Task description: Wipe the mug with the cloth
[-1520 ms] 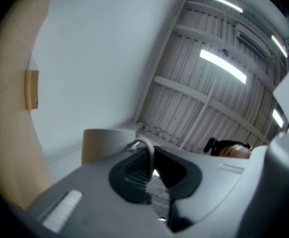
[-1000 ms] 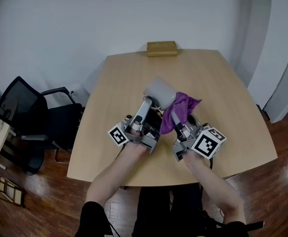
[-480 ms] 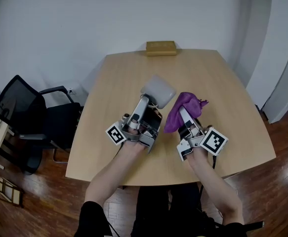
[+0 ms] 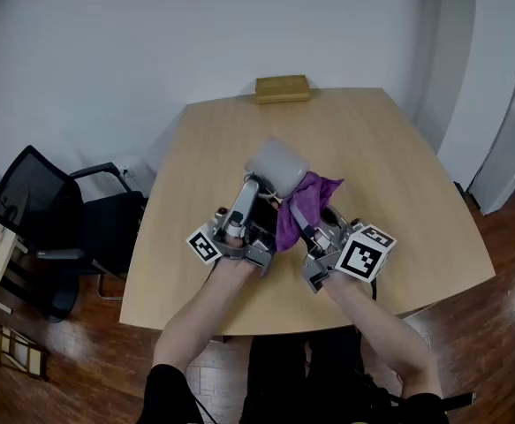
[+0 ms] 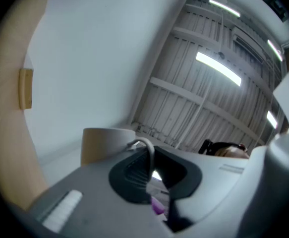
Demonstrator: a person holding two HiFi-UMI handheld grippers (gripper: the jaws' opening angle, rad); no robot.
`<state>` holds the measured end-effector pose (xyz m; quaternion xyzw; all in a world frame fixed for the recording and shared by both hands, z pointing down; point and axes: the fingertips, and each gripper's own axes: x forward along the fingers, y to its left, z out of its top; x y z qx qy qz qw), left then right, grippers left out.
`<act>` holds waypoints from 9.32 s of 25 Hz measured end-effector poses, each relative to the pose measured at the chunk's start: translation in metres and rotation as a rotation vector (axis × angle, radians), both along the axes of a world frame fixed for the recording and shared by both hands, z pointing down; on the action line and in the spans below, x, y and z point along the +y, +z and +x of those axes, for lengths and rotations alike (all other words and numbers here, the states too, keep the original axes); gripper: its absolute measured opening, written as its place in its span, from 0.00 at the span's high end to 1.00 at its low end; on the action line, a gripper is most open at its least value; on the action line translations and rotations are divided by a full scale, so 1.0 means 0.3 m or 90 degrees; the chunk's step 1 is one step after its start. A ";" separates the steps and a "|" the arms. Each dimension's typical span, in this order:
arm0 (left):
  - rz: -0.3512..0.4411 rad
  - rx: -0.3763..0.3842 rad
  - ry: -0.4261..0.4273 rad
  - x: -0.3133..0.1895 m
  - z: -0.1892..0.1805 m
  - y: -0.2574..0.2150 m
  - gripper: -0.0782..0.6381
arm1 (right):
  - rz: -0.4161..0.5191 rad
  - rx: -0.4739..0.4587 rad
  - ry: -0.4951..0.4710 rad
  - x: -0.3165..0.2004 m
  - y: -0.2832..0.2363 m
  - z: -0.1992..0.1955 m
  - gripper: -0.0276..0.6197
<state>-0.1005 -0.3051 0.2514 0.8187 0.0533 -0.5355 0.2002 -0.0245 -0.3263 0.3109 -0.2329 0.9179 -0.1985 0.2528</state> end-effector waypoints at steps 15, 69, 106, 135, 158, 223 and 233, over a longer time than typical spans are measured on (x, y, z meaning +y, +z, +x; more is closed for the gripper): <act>-0.012 0.008 -0.020 -0.026 -0.031 0.014 0.85 | -0.001 -0.121 -0.021 0.031 -0.035 0.107 0.84; 0.245 -0.750 -0.031 -0.196 0.322 0.436 0.84 | -0.229 -0.241 -0.073 -0.282 0.229 0.353 0.84; -0.116 -1.066 -0.535 -0.547 -0.033 0.609 0.77 | -0.240 -0.249 -0.097 -0.257 0.230 0.333 0.84; -0.147 -1.066 -0.593 -0.833 0.034 0.603 0.80 | -0.233 -0.244 -0.099 -0.257 0.235 0.330 0.84; -0.207 -0.865 -0.495 -0.497 0.055 0.519 0.70 | -0.226 -0.232 -0.115 -0.263 0.228 0.332 0.84; -0.205 -0.509 -0.124 0.408 0.429 0.284 0.89 | -0.153 -0.171 -0.267 0.486 0.091 0.332 0.84; -0.205 -0.516 -0.122 0.693 0.478 0.279 0.89 | -0.151 -0.160 -0.285 0.773 0.098 0.375 0.84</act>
